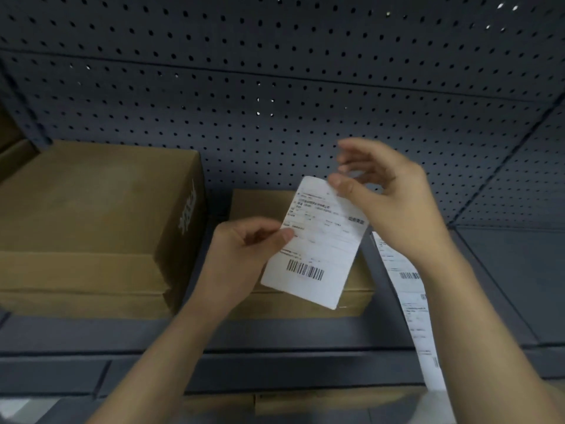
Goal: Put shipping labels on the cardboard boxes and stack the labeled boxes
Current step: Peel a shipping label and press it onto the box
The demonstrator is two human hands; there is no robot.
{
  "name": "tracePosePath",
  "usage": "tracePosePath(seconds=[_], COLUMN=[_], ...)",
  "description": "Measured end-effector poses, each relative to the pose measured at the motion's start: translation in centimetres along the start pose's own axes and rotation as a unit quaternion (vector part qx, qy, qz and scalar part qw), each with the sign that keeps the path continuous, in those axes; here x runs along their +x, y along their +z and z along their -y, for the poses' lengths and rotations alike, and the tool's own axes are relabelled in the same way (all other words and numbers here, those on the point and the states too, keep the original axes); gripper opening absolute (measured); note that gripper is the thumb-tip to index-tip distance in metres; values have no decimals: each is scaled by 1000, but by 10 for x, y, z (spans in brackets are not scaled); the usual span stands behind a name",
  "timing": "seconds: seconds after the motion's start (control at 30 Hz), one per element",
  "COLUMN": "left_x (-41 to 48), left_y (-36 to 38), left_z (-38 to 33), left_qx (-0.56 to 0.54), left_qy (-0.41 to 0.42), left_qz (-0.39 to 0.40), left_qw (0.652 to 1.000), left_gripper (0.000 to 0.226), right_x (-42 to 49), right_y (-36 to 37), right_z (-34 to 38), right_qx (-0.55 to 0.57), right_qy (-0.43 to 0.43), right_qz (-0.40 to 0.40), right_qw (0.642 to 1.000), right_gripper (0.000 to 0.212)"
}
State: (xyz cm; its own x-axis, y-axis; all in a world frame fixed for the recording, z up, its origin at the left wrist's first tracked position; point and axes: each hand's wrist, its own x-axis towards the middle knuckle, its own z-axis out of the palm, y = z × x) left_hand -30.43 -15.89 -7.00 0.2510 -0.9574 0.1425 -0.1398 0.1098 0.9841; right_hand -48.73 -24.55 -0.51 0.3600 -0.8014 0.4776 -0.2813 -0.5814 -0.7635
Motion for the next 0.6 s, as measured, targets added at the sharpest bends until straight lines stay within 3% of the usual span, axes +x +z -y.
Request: tracePosePath(seconds=[0.13, 0.3, 0.6], left_x=[8, 22, 36], left_y=[-8, -4, 5], left_z=[9, 18, 26], left_qx=[-69, -102, -65], left_qy=[-36, -86, -129], left_qz=[-31, -57, -21], left_qw=[997, 989, 989], left_gripper=[10, 14, 17], right_x=[-8, -23, -18], right_y=[7, 19, 21], right_z=[-20, -57, -86], right_qx=[58, 170, 191], right_qy=[102, 254, 275], right_qz=[-23, 45, 52], right_qw=[993, 951, 941], right_gripper=[24, 17, 11])
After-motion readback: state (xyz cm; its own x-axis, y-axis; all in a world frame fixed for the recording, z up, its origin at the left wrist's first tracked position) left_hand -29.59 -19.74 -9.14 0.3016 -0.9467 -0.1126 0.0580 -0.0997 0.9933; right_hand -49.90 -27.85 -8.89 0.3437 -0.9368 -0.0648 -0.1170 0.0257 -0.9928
